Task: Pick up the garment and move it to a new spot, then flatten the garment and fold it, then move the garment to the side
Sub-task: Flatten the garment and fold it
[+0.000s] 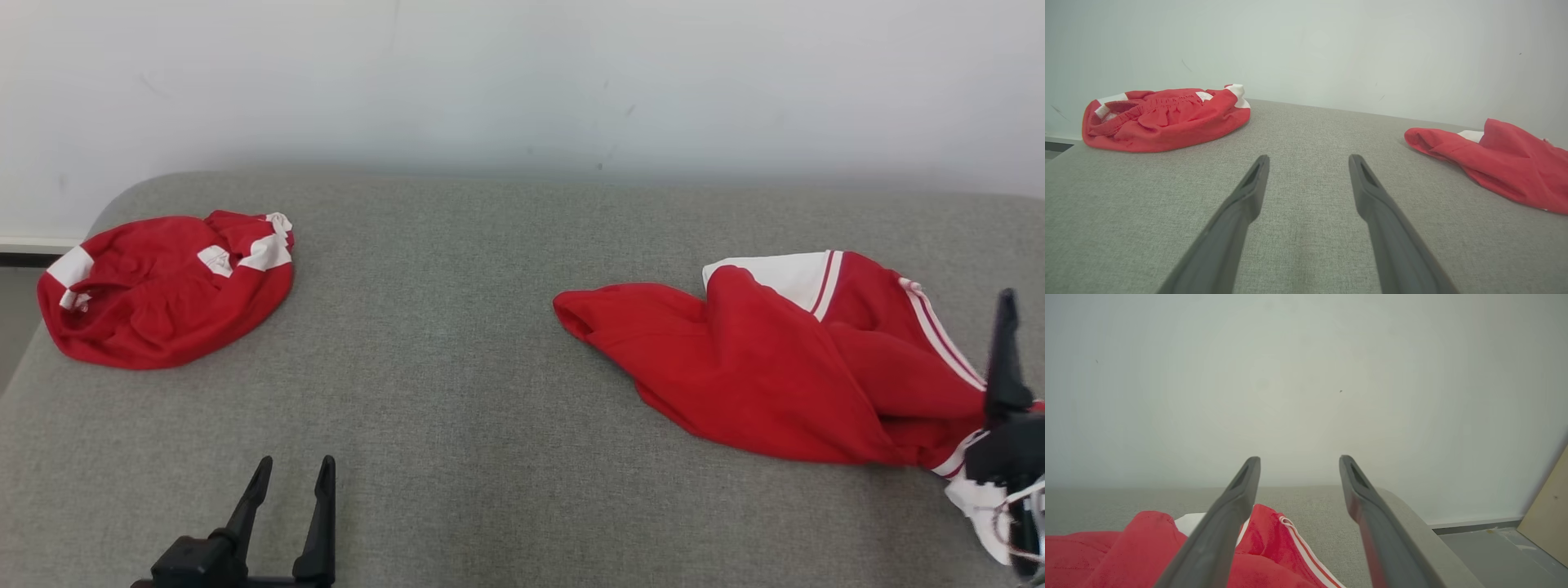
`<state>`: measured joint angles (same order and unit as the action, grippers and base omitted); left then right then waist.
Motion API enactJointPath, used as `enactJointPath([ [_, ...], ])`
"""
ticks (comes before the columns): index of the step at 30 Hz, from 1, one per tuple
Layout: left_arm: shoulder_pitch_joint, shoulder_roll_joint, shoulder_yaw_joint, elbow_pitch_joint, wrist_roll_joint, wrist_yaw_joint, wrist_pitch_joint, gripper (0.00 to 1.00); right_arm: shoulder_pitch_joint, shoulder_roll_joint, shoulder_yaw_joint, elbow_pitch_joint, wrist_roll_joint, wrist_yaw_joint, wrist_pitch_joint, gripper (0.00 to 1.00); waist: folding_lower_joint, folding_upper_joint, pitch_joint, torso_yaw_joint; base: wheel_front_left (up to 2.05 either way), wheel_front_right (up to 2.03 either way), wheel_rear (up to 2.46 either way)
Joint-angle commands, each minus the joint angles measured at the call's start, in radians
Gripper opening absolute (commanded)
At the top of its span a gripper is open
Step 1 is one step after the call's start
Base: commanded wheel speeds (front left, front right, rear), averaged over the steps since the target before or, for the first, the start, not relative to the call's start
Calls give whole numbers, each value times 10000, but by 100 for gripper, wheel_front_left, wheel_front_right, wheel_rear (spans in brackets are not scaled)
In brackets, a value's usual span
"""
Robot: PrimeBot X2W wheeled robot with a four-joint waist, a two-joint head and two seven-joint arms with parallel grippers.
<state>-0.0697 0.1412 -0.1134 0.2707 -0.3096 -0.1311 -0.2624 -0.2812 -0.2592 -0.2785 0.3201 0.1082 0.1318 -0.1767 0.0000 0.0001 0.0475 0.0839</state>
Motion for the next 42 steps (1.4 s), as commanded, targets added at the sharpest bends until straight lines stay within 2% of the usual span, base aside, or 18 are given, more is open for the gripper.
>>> enactJointPath([
  [1, 141, 0, 56, -2, 18, 9, -38, 100, 197, 95, 132, -137, 35, -22, -125, 100, 0, -1, -48, -56, 0, 0, 0],
  [12, 427, 17, 652, -223, 229, 43, -38, 100, 1768, 1042, 1415, -1847, 209, -22, -820, 100, 0, -1, -194, -373, 0, 0, 0],
  [25, 684, -95, 1057, -456, 479, 82, -38, 100, 3388, 1578, 1791, -3037, 198, -22, -892, 100, 0, -1, -251, -473, 0, 0, 0],
  [31, 762, -129, 1198, -528, 518, 98, -38, 100, 3784, 1765, 1953, -3152, 253, -22, -881, 100, 0, -1, -165, -525, 0, 0, 0],
  [37, 424, -90, 1244, -442, 486, 80, -36, 100, 3550, 1834, 2055, -3079, 233, -22, -879, 100, 0, -1, 60, -647, 0, 0, 0],
  [42, -452, 247, 1059, -413, 371, 40, 87, 100, 3232, 1877, 2194, -2951, 209, -24, -879, 100, 0, -1, 454, -950, 0, 0, 0],
])
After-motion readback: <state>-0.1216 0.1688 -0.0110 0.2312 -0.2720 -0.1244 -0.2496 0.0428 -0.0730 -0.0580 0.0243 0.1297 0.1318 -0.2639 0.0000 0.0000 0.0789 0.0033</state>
